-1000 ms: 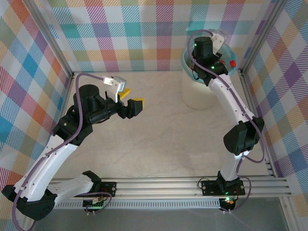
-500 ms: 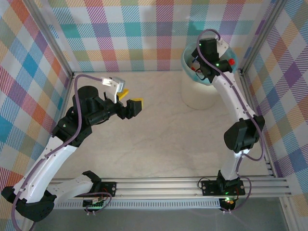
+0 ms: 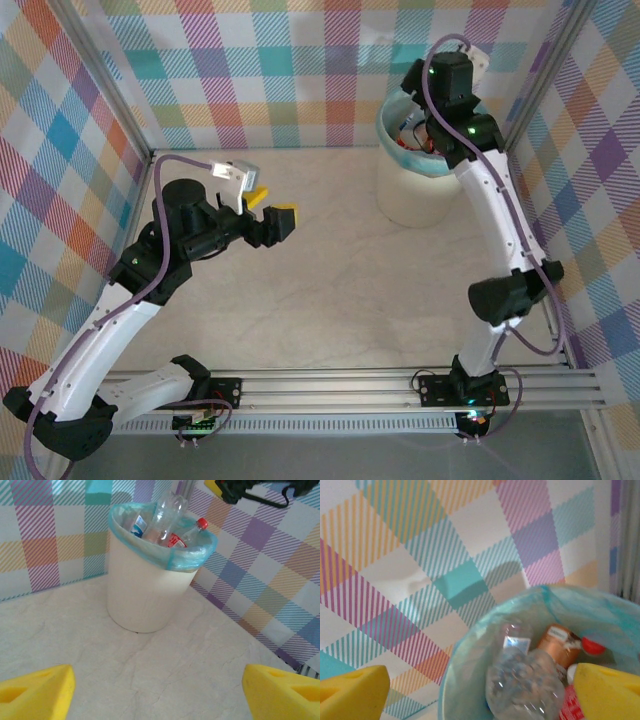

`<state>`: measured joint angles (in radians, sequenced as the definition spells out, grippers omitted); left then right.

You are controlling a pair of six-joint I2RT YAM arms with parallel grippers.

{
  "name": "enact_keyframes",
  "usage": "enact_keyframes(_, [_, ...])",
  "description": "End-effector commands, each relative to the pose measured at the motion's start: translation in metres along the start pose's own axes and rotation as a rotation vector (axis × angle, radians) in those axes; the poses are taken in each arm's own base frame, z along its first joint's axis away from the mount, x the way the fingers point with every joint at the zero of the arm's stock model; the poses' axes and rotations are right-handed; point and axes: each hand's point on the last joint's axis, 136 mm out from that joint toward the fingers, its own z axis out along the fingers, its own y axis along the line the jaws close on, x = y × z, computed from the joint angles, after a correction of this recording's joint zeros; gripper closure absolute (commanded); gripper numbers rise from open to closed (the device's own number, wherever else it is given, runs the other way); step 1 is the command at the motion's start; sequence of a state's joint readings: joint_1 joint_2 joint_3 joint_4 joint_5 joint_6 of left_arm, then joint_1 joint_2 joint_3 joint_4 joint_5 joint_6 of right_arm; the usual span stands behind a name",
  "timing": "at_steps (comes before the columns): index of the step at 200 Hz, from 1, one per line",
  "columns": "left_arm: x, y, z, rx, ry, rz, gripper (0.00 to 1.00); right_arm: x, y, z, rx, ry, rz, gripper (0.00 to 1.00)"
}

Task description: Put the plastic bottles in the bin

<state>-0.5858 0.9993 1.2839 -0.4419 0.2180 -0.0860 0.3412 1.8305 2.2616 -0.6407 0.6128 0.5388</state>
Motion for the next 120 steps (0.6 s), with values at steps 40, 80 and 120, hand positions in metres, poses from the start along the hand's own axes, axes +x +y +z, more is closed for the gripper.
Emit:
enact_keyframes(40, [0.005,0.004,0.005,-0.007,0.008,-0.013,0.14,0.084,0.003,0.058,0.035,0.229,-0.247,0.40])
enact_keyframes(80, [0.009,0.006,0.009,-0.012,0.024,-0.015,0.14,0.140,-0.010,0.065,0.024,0.375,-0.271,0.48])
enact_keyframes(120, [0.012,0.008,0.013,-0.015,0.035,-0.028,0.14,0.171,-0.041,0.069,0.080,0.479,-0.249,0.52])
